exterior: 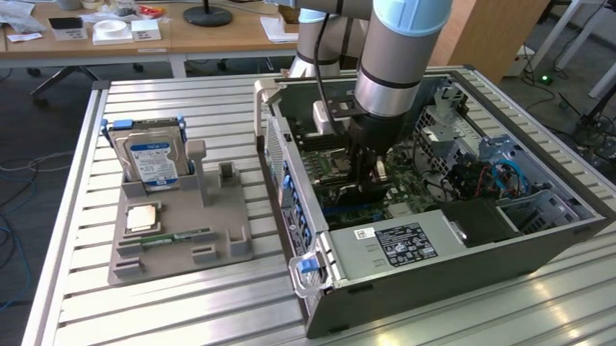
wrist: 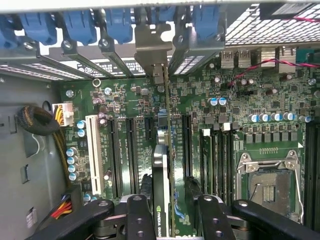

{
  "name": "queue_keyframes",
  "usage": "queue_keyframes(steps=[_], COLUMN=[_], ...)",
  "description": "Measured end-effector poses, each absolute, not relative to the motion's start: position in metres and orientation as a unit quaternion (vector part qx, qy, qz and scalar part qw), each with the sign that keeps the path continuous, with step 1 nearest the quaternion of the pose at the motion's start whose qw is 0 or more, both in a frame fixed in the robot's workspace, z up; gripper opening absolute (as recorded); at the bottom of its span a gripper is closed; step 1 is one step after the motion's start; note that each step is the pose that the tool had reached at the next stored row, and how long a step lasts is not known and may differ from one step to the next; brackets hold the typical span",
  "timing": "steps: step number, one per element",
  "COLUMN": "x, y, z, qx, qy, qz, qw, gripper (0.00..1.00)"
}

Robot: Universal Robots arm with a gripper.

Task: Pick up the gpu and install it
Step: 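Insert the gpu into the slot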

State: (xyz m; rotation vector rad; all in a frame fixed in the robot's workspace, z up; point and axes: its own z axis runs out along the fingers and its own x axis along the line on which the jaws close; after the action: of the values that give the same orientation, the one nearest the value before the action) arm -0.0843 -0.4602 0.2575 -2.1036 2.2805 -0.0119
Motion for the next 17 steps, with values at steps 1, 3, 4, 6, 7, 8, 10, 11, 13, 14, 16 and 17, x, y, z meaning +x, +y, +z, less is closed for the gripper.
queue_keyframes(steps=[1, 3, 4, 6, 7, 8, 10, 11, 13, 14, 16, 17], x=[-0.0843, -0.0843, -0.0843, -0.0843, -0.0844, -0.0844, -0.0843, -0.0843, -0.0843, -0.0843, -0.0842, -0.0842], y=[-0.4602, -0.4602, -0.4603, -0.4616, -0.4617, -0.4617, -0.4617, -0.4617, -0.4617, -0.4612, -0.4605, -0.4605], z=[0.2574, 0.2574, 0.2575, 0.2575, 0.2575, 0.2575, 0.2575, 0.2575, 0.2575, 0.2576, 0.2576, 0.2575], qx=[-0.678, -0.678, -0.678, -0.678, -0.678, -0.678, -0.678, -0.678, -0.678, -0.678, -0.678, -0.678], qy=[0.735, 0.735, 0.735, 0.735, 0.735, 0.735, 0.735, 0.735, 0.735, 0.735, 0.735, 0.735], qz=[-0.004, -0.004, -0.004, -0.003, -0.003, -0.003, -0.003, -0.003, -0.003, -0.003, -0.003, -0.003], qw=[0.02, 0.02, 0.02, 0.02, 0.02, 0.02, 0.02, 0.02, 0.02, 0.02, 0.02, 0.02], gripper=[0.4, 0.4, 0.4, 0.4, 0.4, 0.4, 0.4, 0.4, 0.4, 0.4, 0.4, 0.4])
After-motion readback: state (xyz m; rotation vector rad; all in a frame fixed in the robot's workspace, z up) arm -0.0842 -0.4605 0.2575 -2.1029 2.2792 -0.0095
